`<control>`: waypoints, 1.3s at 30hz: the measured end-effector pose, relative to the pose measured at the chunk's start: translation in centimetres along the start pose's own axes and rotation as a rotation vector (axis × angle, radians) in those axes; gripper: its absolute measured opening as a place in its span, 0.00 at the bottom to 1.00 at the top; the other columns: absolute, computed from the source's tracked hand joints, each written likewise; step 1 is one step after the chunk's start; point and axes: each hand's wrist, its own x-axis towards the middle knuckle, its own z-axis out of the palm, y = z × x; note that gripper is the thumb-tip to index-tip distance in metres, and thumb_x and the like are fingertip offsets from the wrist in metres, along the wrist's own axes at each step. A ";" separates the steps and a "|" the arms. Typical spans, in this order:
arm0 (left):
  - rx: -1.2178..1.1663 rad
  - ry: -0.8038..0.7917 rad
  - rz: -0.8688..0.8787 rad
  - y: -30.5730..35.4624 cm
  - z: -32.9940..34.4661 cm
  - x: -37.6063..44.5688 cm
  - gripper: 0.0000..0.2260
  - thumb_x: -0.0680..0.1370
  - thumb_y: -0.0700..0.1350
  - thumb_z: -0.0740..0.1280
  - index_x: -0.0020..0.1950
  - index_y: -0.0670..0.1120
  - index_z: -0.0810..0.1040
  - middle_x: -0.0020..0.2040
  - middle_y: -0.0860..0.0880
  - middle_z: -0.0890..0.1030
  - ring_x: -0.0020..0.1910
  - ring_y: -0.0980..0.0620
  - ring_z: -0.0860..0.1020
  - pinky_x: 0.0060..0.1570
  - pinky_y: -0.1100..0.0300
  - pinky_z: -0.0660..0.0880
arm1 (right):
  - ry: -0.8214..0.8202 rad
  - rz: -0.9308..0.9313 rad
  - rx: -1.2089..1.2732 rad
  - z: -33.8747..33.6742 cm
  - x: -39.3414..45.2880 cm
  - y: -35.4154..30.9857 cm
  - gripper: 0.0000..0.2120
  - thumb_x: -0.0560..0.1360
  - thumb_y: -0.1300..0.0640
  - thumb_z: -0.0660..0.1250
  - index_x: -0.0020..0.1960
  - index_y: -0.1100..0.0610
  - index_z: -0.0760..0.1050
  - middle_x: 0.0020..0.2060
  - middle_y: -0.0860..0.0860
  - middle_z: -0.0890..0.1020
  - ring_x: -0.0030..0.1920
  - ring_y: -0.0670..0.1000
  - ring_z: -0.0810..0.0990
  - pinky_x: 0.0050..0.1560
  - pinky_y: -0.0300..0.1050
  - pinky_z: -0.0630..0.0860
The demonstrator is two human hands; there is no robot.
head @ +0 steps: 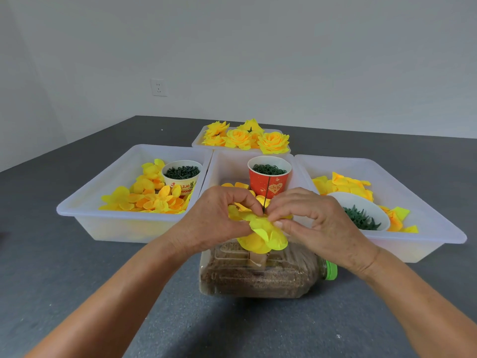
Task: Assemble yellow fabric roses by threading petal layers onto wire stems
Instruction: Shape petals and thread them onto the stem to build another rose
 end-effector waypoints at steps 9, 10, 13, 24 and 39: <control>0.025 0.023 0.005 0.4 -0.5 -0.4 0.13 0.65 0.32 0.75 0.44 0.48 0.85 0.46 0.56 0.83 0.50 0.59 0.79 0.55 0.61 0.75 | 0.033 0.372 0.116 0.1 1.3 -1.0 0.06 0.71 0.59 0.72 0.40 0.48 0.82 0.40 0.41 0.84 0.46 0.39 0.79 0.52 0.40 0.75; 0.041 0.026 0.018 0.4 -0.6 -0.4 0.13 0.65 0.32 0.75 0.44 0.47 0.85 0.47 0.56 0.83 0.50 0.60 0.79 0.54 0.62 0.74 | 0.040 0.407 0.120 0.2 1.6 -1.0 0.03 0.70 0.56 0.73 0.39 0.49 0.82 0.39 0.42 0.84 0.45 0.39 0.79 0.51 0.43 0.75; 0.080 0.022 0.043 0.4 -0.6 -0.5 0.12 0.65 0.34 0.77 0.45 0.45 0.85 0.47 0.58 0.82 0.50 0.61 0.78 0.54 0.65 0.74 | -0.011 0.475 0.110 0.5 2.1 -0.9 0.03 0.67 0.52 0.75 0.38 0.50 0.83 0.38 0.44 0.84 0.45 0.40 0.79 0.49 0.44 0.76; -0.054 0.093 -0.026 -0.1 -0.3 -0.3 0.03 0.71 0.40 0.73 0.41 0.47 0.84 0.41 0.49 0.84 0.45 0.52 0.81 0.51 0.56 0.76 | -0.129 0.527 0.207 0.0 3.0 -0.8 0.05 0.66 0.59 0.76 0.35 0.52 0.83 0.36 0.49 0.84 0.42 0.45 0.79 0.51 0.48 0.75; 0.165 0.093 -0.052 0.1 0.2 0.5 0.04 0.70 0.45 0.74 0.35 0.50 0.83 0.36 0.55 0.81 0.39 0.58 0.77 0.45 0.59 0.72 | -0.154 0.504 0.171 0.3 3.1 -0.7 0.05 0.68 0.63 0.74 0.36 0.55 0.81 0.34 0.46 0.80 0.40 0.43 0.76 0.47 0.40 0.71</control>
